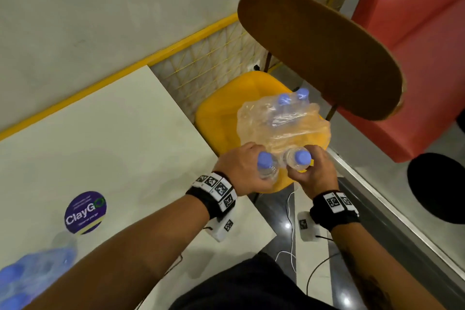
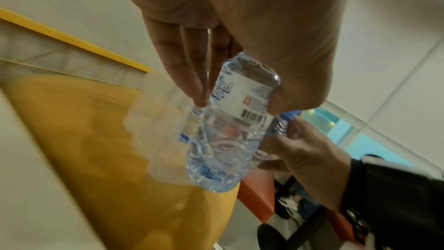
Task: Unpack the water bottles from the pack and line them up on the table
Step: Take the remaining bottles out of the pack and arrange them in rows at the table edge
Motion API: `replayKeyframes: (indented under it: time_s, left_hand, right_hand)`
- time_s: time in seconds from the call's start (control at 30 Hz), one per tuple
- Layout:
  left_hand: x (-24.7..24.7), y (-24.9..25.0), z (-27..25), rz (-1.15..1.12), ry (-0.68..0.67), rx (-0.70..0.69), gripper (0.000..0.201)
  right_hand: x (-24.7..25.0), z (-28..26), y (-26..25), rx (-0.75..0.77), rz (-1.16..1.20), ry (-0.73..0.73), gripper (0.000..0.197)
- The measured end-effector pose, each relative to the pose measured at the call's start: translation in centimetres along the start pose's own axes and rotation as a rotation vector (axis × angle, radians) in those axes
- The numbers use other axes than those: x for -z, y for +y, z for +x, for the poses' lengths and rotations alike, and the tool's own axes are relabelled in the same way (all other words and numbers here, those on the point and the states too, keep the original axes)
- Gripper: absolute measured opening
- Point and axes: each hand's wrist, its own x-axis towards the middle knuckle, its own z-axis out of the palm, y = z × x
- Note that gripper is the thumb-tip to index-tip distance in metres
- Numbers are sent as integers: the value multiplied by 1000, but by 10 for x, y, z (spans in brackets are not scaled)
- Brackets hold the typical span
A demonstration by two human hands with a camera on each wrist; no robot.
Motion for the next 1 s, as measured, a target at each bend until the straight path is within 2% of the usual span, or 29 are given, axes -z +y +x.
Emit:
replayKeyframes:
  time_s: [0.13, 0.33, 0.5, 0.63, 0.7, 0.8, 1.0]
  left_hand:
    - [33, -45, -68, 25, 88, 150, 53]
    - [82, -126, -182, 18, 205, 390, 43]
    - [118, -178, -272, 65, 286, 549, 46]
    - [140, -210, -328, 64, 330, 650, 58]
    - [145, -224, -348, 75, 289, 686, 59]
    - [140, -251, -366, 83, 197, 723, 48]
    - [117, -289, -366, 38, 138, 711, 34]
  right_hand:
    - [-10, -37, -42, 132, 34, -70, 51]
    - [-78, -90, -107, 302, 73, -397, 52]
    - [-149, -141, -179, 342, 85, -696, 49]
    - [-203, -183, -228, 419, 96, -829, 48]
    - [-227, -202, -247, 441, 89, -868, 48]
    - [-259, -225, -268, 460, 50, -918, 47]
    - [-298, -243, -293, 483, -24, -939, 45]
